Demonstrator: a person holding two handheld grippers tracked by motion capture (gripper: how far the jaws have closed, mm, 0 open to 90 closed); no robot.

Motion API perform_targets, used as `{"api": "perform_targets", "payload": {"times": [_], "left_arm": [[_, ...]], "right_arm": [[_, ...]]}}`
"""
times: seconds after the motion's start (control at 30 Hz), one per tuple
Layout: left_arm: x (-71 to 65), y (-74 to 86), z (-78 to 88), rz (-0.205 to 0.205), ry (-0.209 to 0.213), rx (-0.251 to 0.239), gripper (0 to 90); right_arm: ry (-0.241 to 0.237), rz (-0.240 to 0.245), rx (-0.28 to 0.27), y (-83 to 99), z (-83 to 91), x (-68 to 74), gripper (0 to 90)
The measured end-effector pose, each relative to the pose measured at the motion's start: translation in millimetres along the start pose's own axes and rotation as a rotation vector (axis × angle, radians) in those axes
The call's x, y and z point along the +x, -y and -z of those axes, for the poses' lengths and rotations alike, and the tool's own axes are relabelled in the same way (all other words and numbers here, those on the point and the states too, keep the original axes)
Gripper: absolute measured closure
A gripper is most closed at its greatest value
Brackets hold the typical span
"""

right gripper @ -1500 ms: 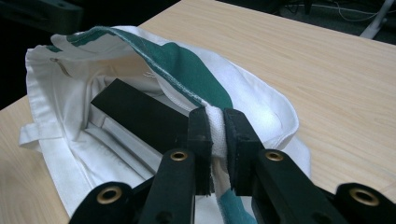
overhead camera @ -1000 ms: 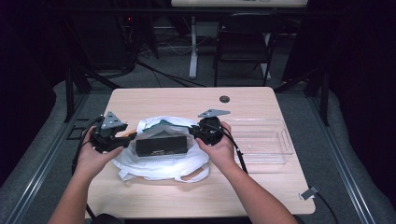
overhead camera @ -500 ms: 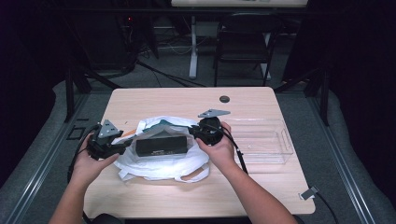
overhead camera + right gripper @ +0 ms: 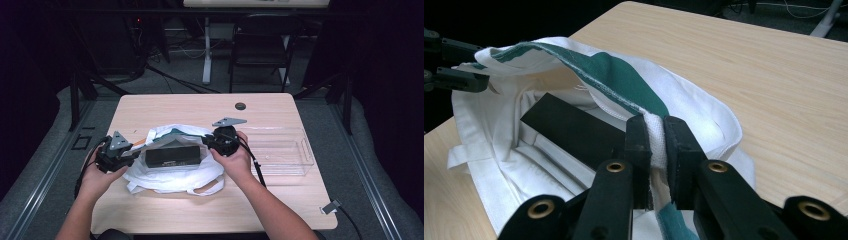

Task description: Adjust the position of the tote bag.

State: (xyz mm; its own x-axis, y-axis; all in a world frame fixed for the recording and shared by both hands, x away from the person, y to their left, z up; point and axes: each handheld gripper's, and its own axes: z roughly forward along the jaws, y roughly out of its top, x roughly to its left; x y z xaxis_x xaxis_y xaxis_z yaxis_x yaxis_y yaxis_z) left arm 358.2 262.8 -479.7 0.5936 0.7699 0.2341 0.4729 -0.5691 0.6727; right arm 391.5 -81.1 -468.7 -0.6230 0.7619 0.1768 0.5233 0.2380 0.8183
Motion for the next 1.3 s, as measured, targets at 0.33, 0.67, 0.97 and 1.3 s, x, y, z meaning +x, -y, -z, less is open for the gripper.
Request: {"api": "perform_targets", "payload": {"times": [0.33, 0.67, 0.97, 1.3], "left_arm": [[0.2, -6.4, 0.2, 0.008, -0.006, 0.0, 74.3], [2.0, -15.7, -1.9, -0.004, -0.025, -0.003, 81.5], [8.2, -27.4, -0.4, 0.015, -0.043, 0.013, 87.2], [12.0, -38.0, -4.8, 0.014, -0.042, 0.043, 87.7]], "right_arm": [[0.0, -0.003, -0.01, 1.1, 0.6, 0.0, 81.8], [0.015, 0.017, -0.005, -0.7, 2.5, -0.9, 81.9], [0.022, 0.023, 0.0, -1.0, 2.2, -2.3, 81.8], [0.047, 0.037, -0.003, -5.0, 0.1, -3.4, 82.0]]}}
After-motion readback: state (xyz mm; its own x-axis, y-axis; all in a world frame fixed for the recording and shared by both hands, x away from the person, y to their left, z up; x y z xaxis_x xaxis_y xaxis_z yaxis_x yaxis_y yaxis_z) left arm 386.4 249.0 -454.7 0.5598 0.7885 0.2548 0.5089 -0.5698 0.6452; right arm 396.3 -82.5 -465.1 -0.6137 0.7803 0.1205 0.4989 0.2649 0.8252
